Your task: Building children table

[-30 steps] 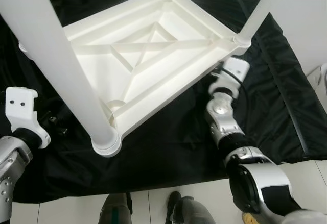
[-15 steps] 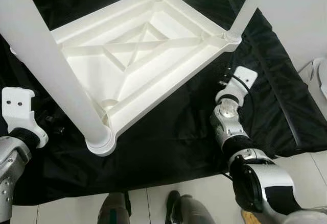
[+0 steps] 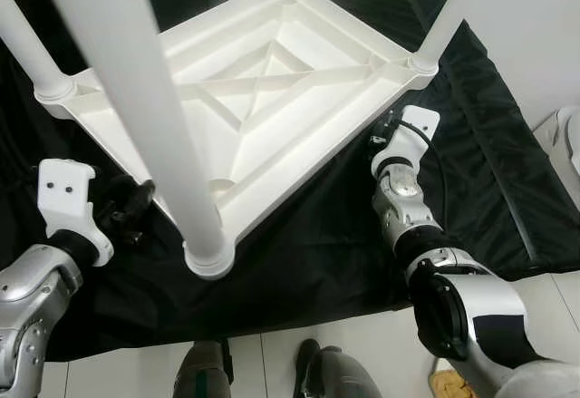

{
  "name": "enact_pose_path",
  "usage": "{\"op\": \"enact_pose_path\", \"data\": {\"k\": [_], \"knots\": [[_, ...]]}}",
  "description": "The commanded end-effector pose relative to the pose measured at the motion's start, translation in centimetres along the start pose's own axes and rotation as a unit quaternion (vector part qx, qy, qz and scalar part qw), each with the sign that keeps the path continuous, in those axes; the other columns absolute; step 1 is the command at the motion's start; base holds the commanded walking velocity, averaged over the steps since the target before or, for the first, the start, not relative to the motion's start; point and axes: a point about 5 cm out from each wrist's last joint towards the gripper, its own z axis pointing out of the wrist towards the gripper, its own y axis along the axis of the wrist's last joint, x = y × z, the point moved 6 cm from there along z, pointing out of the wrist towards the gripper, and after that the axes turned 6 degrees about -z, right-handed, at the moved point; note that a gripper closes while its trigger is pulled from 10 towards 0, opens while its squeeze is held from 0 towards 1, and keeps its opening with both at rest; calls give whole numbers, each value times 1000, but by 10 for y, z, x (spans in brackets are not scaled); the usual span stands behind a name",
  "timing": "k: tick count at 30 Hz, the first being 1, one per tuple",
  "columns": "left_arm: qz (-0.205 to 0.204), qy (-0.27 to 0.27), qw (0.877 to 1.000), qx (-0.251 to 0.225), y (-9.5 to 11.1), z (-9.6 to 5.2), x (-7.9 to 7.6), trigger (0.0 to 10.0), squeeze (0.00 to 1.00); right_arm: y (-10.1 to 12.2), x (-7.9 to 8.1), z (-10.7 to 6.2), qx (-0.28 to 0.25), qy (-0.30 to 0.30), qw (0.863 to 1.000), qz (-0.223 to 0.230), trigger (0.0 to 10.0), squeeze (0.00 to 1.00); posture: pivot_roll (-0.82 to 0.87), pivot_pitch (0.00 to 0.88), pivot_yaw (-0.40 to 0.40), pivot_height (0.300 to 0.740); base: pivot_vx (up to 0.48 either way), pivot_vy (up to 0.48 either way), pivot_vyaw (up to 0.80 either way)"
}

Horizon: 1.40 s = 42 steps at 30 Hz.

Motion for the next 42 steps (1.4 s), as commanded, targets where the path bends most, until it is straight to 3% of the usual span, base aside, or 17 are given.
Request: {"op": "enact_pose_path", "data": {"k": [1,16,22,31,40,42], "knots": [[-20,-78,996,39,-19,1,-27,10000,0,-6,6,-1,15,22,1000,3,10000,0,137,214,-58,740,0,0,0],[-7,-110,993,34,-11,7,-32,10000,0,-1,26,2,23,110,994,9,10000,0,103,191,-37,740,0,0,0],[-11,-132,990,39,-11,19,-36,10000,0,-6,35,-2,30,167,986,3,10000,0,67,177,-25,740,0,0,0],[-6,-160,986,45,-13,21,-43,10000,0,-12,43,-7,35,205,978,-9,10000,0,40,176,-17,740,0,0,0],[-6,-159,986,56,-17,20,-42,10000,0,-12,45,-9,28,204,979,-14,10000,0,41,177,-17,740,0,0,0],[-2,-133,990,51,-16,24,-34,10000,0,-9,39,-8,13,180,984,-11,10000,0,43,179,-18,740,0,0,0]]}}
